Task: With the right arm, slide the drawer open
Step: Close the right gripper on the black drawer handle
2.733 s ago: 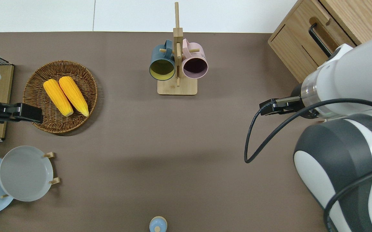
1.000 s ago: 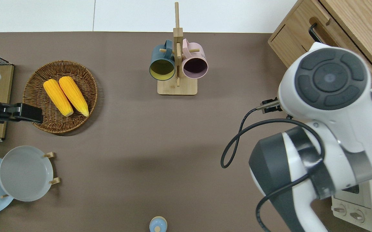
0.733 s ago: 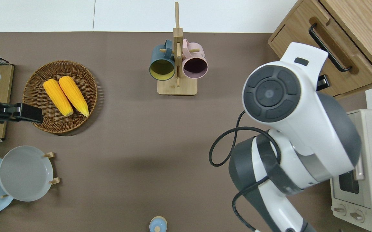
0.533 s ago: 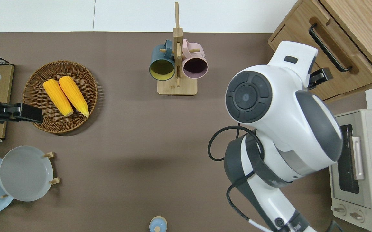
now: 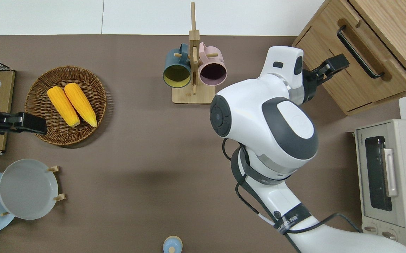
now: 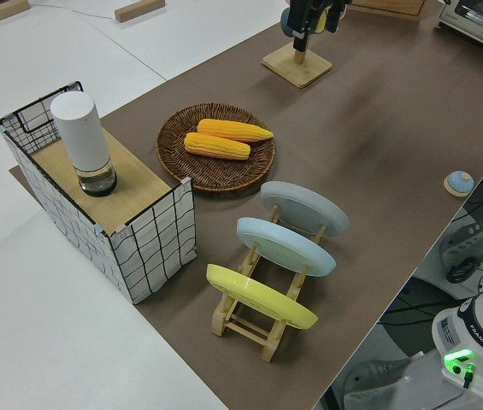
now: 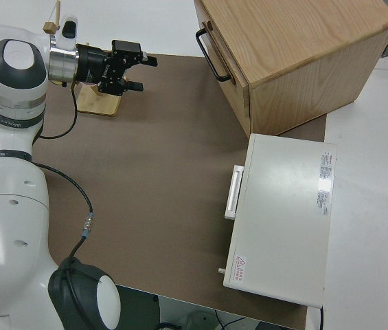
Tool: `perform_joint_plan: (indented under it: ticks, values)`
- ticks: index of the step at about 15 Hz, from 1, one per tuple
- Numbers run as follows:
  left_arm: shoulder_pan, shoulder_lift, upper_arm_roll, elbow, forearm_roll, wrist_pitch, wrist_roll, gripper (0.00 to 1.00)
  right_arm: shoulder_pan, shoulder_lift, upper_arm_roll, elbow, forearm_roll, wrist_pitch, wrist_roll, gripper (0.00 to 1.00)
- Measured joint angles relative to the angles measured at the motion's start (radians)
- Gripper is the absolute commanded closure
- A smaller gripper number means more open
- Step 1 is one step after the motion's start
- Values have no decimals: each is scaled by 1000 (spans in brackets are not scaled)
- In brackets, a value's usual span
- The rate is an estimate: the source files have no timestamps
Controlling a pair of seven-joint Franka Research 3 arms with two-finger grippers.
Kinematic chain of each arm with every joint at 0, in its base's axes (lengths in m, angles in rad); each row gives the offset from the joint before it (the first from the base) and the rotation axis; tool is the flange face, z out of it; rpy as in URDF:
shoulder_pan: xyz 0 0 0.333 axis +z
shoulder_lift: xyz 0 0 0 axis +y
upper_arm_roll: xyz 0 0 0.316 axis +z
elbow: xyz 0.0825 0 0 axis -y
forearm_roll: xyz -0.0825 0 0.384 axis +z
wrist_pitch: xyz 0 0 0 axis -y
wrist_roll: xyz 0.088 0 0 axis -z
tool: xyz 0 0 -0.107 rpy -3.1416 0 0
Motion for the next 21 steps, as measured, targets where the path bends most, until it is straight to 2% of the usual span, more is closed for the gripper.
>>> perform_joint_plan:
  ticks: [5,9,16,21]
  values:
    - [0,0,0,0,0,0,0,7,37,81,-11,-1,-139,-1,78,11]
    - [0,0,0,0,0,0,0,7,37,118,-63,-6,-217,25,117,11]
    - [0,0,0,0,0,0,0,7,37,182,-125,-40,-396,58,261,11]
    - [0,0,0,0,0,0,0,7,37,193,-189,-56,-454,150,294,11]
